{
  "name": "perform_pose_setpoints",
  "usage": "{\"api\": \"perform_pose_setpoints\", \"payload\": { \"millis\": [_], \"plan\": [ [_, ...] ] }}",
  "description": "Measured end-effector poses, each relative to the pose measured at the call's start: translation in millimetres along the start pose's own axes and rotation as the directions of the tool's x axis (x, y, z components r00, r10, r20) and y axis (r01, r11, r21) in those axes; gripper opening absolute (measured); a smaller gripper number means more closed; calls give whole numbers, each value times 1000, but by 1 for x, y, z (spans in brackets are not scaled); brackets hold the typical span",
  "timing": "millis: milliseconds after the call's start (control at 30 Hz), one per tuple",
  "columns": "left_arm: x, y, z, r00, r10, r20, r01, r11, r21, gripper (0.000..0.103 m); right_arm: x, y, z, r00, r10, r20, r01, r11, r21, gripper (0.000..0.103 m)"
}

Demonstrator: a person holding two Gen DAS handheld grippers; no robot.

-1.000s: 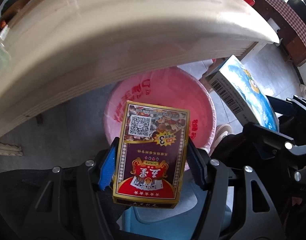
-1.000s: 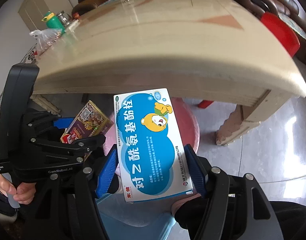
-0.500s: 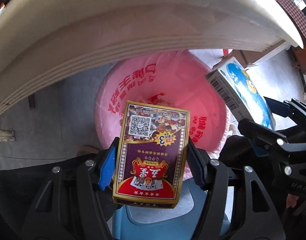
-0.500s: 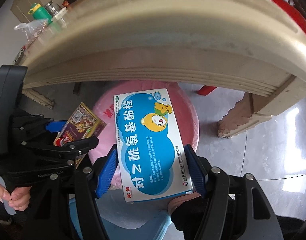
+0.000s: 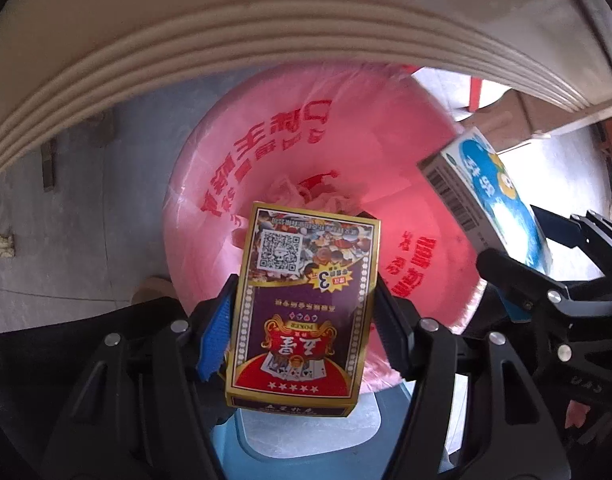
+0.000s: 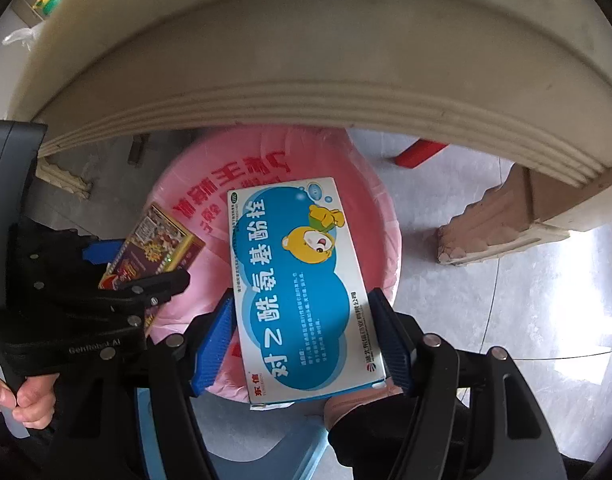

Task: Collect trash
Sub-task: 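Lift both boxes off the table and carry them down over the pink bin, then open both tools to drop the card box and medicine box into the bin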

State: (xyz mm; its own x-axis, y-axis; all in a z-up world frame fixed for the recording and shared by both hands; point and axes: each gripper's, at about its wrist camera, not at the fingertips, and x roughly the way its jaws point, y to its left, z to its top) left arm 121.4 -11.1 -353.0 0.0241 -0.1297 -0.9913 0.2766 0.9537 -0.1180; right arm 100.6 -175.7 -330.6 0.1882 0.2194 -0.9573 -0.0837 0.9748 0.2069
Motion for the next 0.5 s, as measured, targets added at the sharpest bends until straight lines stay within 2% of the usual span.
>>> {"api": "perform_pose_setpoints", "payload": {
  "millis": [333, 500],
  "plan": [
    [27, 9, 9, 998, -19, -61, 15, 998, -62, 62, 23, -2, 0, 998, 15, -61, -15, 1000, 1, 64],
    [35, 9, 12, 997, -17, -80, 12, 998, -60, 62, 30, 2, 1, 997, 17, -82, -19, 1000, -16, 65]
  ]
}}
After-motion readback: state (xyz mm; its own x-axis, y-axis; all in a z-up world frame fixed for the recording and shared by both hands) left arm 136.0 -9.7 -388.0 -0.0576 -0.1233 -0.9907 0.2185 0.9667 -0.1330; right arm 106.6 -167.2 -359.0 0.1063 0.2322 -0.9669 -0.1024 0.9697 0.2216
